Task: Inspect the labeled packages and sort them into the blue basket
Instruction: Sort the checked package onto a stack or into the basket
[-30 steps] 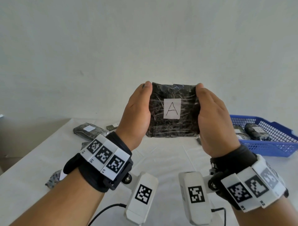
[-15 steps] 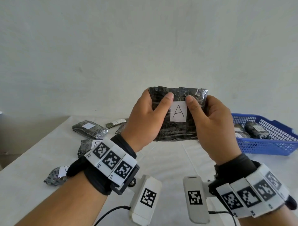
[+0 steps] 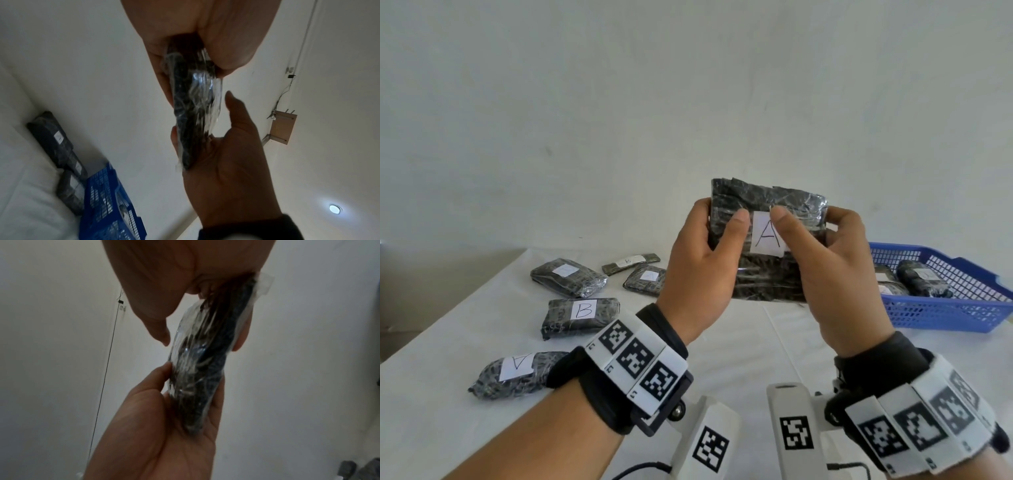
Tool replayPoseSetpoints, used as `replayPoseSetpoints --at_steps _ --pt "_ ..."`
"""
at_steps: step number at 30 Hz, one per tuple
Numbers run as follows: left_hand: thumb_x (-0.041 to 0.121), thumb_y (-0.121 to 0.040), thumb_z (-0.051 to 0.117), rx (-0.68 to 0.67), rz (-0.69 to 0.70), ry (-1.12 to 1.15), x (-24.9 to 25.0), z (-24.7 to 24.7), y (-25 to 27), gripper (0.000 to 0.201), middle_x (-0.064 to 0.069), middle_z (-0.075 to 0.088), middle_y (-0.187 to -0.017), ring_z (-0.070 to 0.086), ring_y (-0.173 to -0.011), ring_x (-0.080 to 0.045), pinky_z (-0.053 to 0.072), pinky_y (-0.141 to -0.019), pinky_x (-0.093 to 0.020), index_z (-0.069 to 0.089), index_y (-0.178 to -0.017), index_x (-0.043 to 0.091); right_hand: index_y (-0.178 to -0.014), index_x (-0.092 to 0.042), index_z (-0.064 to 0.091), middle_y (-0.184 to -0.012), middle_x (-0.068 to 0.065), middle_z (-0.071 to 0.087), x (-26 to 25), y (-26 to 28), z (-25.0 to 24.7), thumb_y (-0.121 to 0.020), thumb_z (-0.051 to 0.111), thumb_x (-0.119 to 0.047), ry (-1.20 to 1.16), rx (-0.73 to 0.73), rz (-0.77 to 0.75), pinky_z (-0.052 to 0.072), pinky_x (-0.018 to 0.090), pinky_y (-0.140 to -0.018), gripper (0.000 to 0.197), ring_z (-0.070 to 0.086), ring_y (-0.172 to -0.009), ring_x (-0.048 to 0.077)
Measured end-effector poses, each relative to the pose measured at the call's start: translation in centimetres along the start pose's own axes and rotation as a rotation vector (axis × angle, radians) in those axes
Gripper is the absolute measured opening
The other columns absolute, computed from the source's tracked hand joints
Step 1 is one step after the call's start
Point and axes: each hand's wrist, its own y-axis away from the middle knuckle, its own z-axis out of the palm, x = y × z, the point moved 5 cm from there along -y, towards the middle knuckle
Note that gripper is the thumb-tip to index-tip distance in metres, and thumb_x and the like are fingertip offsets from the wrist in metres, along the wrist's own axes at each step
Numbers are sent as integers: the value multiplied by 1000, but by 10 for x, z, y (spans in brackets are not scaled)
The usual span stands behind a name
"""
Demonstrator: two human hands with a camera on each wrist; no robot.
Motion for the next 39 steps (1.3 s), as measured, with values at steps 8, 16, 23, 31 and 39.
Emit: replayPoseSetpoints --at_steps 8,16,23,31,39 --pt "47 -104 46 6 -61 52 -2 -5 -3 39 -11 74 -111 71 -105 -27 55 -97 -58 63 -119 15 -118 -15 64 -101 15 78 0 1 0 -104 61 -33 -66 25 -60 63 63 -78 23 77 -93 37" --pt "36 -100 50 3 -78 161 4 -5 2 26 -7 57 -93 53 -79 -27 48 -73 -44 51 -120 20 -127 -18 59 -103 19 77 1 8 5 -106 60 -31 -135 55 -88 61 64 -83 25 75 -95 40" --pt "24 -97 53 -20 31 146 6 -4 1 35 -28 65 -112 65 -103 -47 55 -89 -66 44 -130 34 -110 -26 49 -104 11 71 -2 10 5 -98 73 -29 -97 102 -143 63 36 -66 27 76 -83 20" --pt "14 -102 53 -80 58 96 3 -5 -2 52 -9 72 -119 72 -107 -26 62 -88 -43 35 -149 22 -120 -24 46 -108 2 65 -8 7 7 -82 84 -51 128 132 -227 63 43 -77 60 73 -92 15" --pt "11 -96 50 -118 67 100 6 -9 -6 75 -11 67 -135 61 -120 -48 49 -102 -68 19 -164 21 -127 -19 49 -114 0 73 -12 4 7 -78 85 -48 132 34 -267 62 41 -91 68 74 -106 15"
